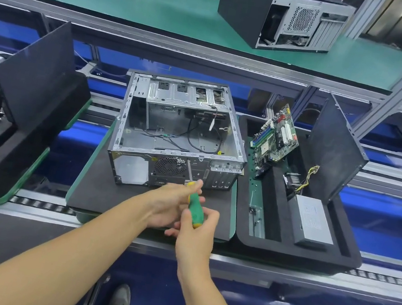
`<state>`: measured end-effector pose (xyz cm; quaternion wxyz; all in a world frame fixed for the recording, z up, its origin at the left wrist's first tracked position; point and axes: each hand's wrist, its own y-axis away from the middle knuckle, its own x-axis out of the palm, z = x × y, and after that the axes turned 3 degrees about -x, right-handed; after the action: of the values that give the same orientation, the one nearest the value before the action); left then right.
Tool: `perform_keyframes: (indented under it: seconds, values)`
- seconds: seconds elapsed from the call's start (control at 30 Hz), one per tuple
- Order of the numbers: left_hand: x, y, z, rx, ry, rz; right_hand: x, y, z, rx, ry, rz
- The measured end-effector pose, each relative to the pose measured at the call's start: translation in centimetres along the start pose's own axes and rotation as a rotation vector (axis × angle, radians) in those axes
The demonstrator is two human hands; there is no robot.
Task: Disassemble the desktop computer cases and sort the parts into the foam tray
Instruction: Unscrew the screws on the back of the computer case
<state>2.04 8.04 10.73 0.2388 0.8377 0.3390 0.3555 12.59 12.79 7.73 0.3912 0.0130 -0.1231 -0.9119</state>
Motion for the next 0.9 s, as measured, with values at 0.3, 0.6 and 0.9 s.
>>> perform_keyframes:
  seconds: [0.3,0.6,0.9]
  values:
    - [-1.7,-0.1,1.5,0.11,0.098,-0.073,0.6,-0.2,-0.2,0.409,-0.546,-0.057]
    - [-0.5,-0.2,0.7,0.09,0.035,-0.004,0.2,-0.3,0.2,-0.196,0.24,-0.103]
    - [-1.8,-0.4,1.1,0.123,0.178,0.002,0.2,-0.7,0.1,0.372,-0.398,-0.011]
